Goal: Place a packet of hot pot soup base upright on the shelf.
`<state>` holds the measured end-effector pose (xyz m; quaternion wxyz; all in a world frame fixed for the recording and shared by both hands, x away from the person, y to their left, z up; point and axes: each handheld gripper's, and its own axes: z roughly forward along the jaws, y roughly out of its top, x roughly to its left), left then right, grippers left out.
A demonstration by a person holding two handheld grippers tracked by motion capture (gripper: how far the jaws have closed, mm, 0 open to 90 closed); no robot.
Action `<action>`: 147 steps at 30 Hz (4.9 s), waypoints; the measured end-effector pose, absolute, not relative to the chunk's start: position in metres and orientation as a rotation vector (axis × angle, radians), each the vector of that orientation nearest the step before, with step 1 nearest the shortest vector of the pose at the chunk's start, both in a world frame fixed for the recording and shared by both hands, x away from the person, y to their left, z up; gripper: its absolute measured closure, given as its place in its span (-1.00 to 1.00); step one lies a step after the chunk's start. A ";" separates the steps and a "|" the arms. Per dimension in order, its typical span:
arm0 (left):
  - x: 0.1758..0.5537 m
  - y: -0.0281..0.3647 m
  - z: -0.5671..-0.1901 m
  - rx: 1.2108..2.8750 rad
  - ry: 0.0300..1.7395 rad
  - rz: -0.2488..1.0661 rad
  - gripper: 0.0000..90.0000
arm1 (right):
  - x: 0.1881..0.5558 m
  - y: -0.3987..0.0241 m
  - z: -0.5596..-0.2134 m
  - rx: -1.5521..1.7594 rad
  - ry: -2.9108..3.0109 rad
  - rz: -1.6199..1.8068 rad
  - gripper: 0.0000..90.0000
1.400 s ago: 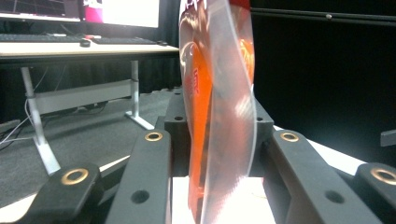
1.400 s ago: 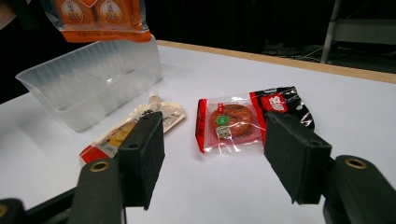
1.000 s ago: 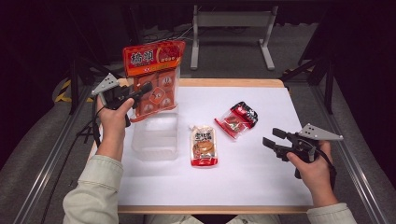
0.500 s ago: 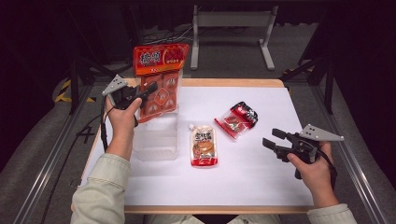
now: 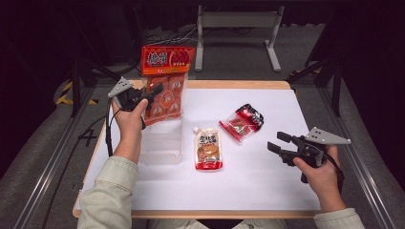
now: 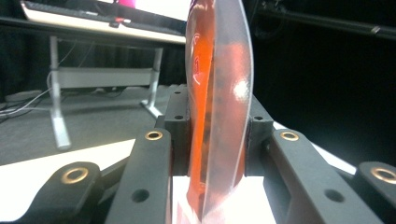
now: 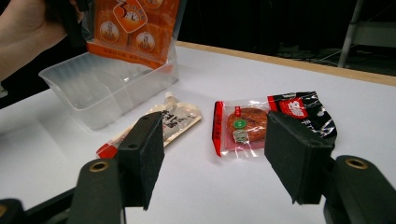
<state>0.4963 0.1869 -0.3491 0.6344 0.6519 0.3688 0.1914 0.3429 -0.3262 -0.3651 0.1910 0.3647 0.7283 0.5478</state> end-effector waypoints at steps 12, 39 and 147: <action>0.499 0.184 -0.353 1.517 0.874 0.436 0.57 | 0.343 -0.324 -0.365 1.025 2.059 1.545 -0.15; 0.506 0.171 -0.358 1.595 0.946 0.423 0.56 | 0.343 -0.322 -0.365 0.999 2.071 1.560 -0.17; 0.419 0.254 -0.354 1.620 1.051 0.515 -0.73 | 0.353 -0.307 -0.374 0.961 2.150 1.527 -0.27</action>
